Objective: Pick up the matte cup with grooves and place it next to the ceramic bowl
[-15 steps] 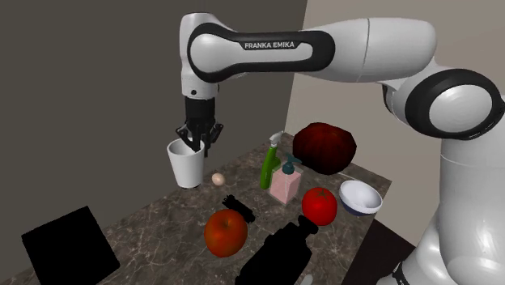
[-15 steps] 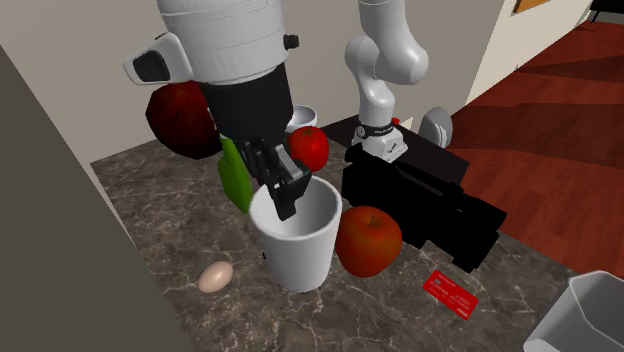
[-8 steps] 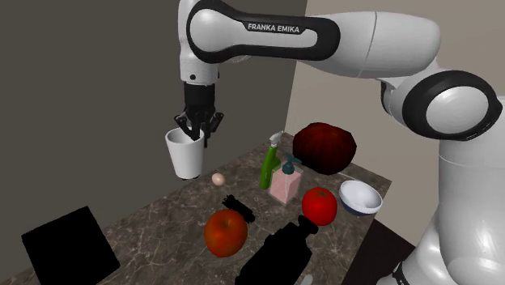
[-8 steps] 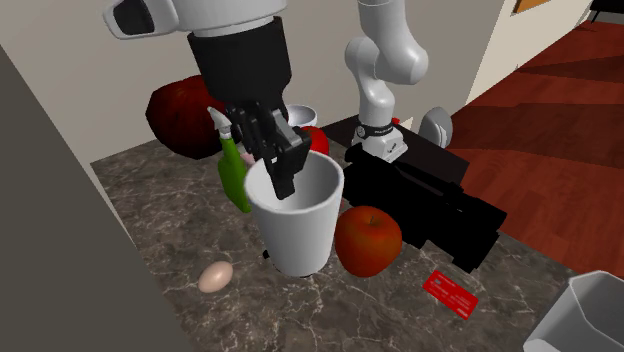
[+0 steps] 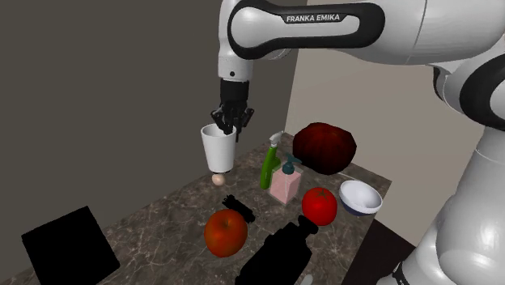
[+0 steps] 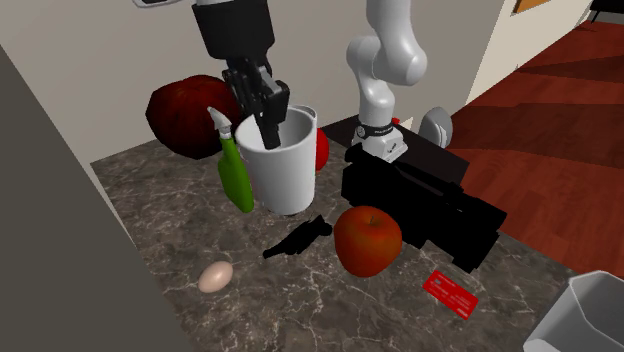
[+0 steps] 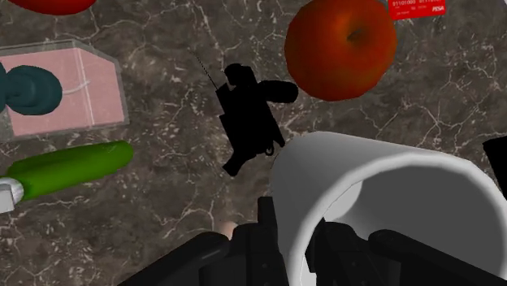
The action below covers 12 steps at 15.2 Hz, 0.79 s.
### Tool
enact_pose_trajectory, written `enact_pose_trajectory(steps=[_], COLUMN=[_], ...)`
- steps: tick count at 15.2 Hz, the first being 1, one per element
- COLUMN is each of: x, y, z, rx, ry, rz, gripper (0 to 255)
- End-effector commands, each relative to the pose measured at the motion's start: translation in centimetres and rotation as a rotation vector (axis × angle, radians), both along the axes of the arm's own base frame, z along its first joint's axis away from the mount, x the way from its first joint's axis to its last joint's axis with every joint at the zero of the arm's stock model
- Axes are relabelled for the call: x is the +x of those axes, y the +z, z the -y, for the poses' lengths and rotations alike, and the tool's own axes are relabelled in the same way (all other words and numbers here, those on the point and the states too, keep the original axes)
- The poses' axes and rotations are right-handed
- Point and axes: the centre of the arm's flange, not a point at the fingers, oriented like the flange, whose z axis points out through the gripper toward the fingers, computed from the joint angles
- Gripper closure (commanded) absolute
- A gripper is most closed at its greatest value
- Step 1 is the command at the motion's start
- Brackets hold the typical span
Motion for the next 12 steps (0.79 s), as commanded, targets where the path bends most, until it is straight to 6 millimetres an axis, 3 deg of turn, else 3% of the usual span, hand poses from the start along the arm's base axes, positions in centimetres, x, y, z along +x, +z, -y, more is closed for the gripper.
enact_pose_trajectory(steps=[1,12], x=[-0.8,-5.6], y=[-0.3,-0.2], z=[2.7,16.4], rx=[0.001,0.001], ry=[0.0,0.0], rz=[0.0,0.0], gripper=[255,255])
